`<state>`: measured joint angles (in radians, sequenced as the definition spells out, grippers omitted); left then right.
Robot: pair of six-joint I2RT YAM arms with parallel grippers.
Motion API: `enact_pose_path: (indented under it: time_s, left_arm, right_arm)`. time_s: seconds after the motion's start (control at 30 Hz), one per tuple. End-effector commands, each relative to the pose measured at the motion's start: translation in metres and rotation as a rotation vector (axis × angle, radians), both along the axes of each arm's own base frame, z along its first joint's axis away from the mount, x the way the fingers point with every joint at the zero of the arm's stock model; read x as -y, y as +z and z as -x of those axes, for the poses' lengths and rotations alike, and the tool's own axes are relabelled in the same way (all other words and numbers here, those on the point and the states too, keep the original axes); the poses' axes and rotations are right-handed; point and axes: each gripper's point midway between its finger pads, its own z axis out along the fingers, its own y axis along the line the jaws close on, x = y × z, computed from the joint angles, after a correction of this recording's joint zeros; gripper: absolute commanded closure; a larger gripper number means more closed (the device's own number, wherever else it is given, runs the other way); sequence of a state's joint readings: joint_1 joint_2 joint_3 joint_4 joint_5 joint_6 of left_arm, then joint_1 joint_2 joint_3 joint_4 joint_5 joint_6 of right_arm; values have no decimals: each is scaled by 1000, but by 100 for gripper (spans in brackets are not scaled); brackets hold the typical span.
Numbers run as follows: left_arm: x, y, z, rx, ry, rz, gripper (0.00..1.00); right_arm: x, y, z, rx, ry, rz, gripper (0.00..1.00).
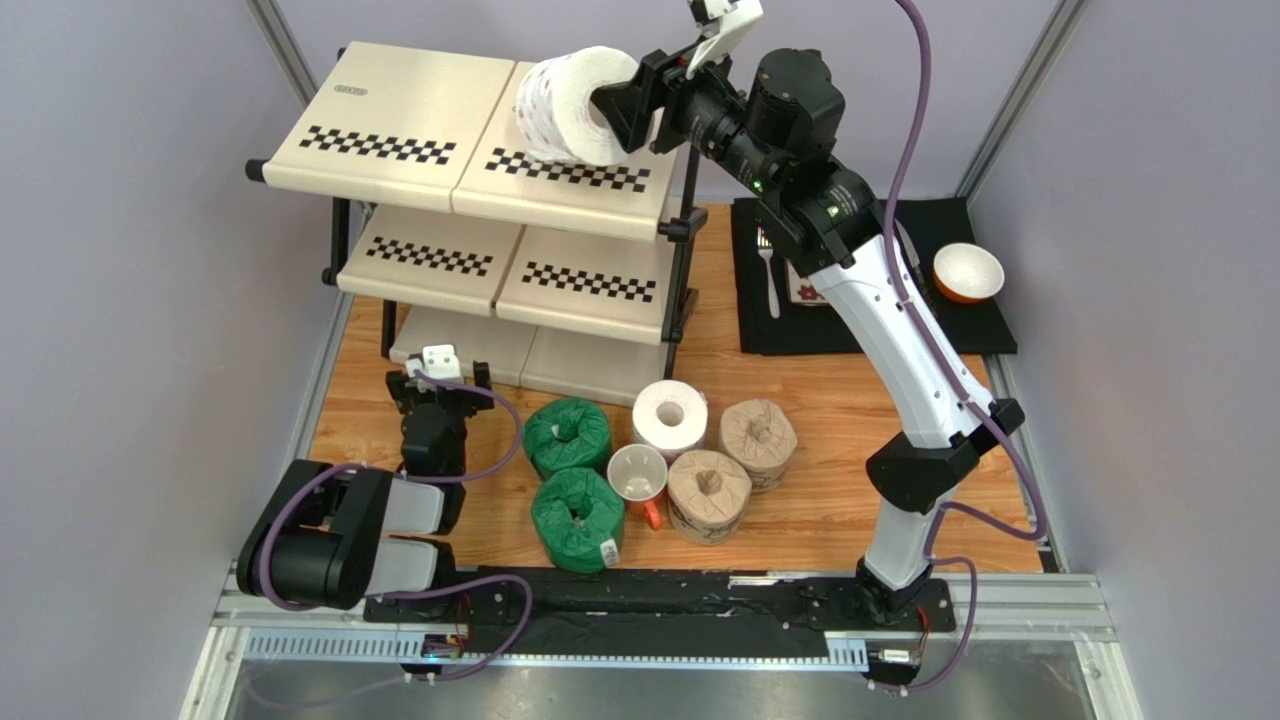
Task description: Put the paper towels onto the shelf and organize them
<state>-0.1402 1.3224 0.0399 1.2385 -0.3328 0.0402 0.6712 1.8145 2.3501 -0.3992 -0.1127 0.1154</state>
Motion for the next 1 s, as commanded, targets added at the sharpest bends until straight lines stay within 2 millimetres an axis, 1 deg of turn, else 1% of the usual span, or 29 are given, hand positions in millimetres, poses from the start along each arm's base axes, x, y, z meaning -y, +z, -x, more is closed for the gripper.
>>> enact_pose_path:
  time_s: [0.0,0.13,0.37,0.63,0.77,0.8,0.83,0.87,0.97]
  left_arm:
    - [-10,-72,72,-202,-3,-23,1]
    - [-10,-72,73,-202,-5,-23,1]
    - [-10,-72,73,-203,-3,-22,1]
    - [-10,-72,73,-204,-3,-24,1]
    - [-10,-72,72,-202,-3,-23,1]
    - [-10,-72,73,-204,-5,-23,1]
    - [-10,-72,73,-204,-3,-24,1]
    - [-10,-72,73,-204,-2,-23,1]
    - [-10,-72,73,-204,-3,-24,1]
  right_arm:
    - [7,41,13,101,4,-80,36]
    - [2,39,11,97,20,-90,33]
    - [1,46,9,107,19,-119,27]
    - [-6,41,3,95,29,-124,25]
    - [-13,44,6,115,69,-135,25]
    - [-16,40,6,105,83,-139,24]
    - [-18,43,7,114,95,-152,24]
    - [-21,42,7,111,110,-153,24]
    - [-26,45,8,113,135,-178,24]
